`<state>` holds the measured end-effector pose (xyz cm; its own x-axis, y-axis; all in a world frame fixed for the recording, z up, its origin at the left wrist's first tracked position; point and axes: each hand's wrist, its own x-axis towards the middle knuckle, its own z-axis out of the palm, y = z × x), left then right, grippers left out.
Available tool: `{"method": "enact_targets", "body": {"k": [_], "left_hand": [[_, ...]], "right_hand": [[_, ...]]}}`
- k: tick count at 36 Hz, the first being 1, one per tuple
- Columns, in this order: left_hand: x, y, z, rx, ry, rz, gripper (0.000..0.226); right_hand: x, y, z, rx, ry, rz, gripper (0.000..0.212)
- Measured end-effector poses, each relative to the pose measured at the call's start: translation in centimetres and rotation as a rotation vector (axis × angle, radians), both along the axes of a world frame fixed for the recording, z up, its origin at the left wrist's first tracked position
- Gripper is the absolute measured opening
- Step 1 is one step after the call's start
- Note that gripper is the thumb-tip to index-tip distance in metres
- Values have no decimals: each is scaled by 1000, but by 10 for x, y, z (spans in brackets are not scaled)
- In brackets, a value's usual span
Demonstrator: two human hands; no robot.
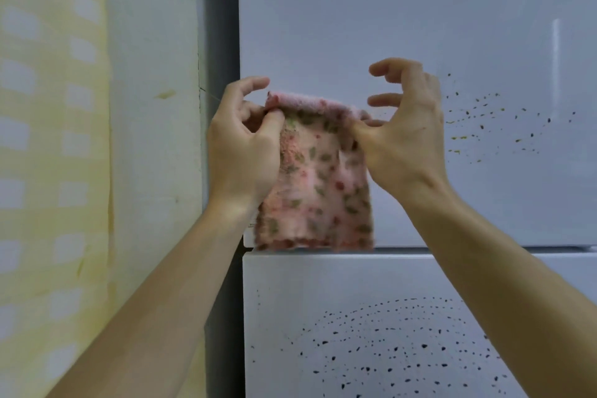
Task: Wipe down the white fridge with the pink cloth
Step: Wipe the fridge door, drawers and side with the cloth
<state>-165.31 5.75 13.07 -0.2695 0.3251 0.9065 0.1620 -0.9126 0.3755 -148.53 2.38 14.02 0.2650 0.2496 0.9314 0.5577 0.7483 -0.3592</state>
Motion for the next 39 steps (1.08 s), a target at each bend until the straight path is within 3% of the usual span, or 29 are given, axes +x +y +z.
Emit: {"method": "enact_targets", "body": {"k": [7,8,10,13,17,22,25,28,31,35,39], "left_hand": [[3,-11,-17,45,100,119,30],[3,-13,-19,43,112,133,29],[1,-15,-21,32,123,147,27],[-2,-14,-21,-10,111,128,24],[-2,-10,-21,-63,72,96,22],[-2,-9,-24,-122,42,73,19],[-4,-7,-28,-171,43,78,15],[-6,-5,-32,-214,54,95,13],[-8,-7,-35,-281,86,76,13],[-7,-9,-40,-448,200,16,15],[-8,-16,-44,-572,347,-33,16]], "right_hand": [[4,-10,-28,-329,-18,-154,34],[5,-12,-35,-385,-53,-190,37],[4,-14,-46,-519,-125,-246,62],[1,-18,-55,-747,-151,-130,95],[-1,-18,-60,-879,-120,85,95],[4,-11,-70,-749,-9,283,39],[3,-7,-75,-653,112,383,23],[1,-9,-74,-517,165,297,6],[3,-11,-69,-406,158,222,8],[9,-8,-64,-378,101,175,30],[14,-3,-62,-343,-2,-37,21]]}}
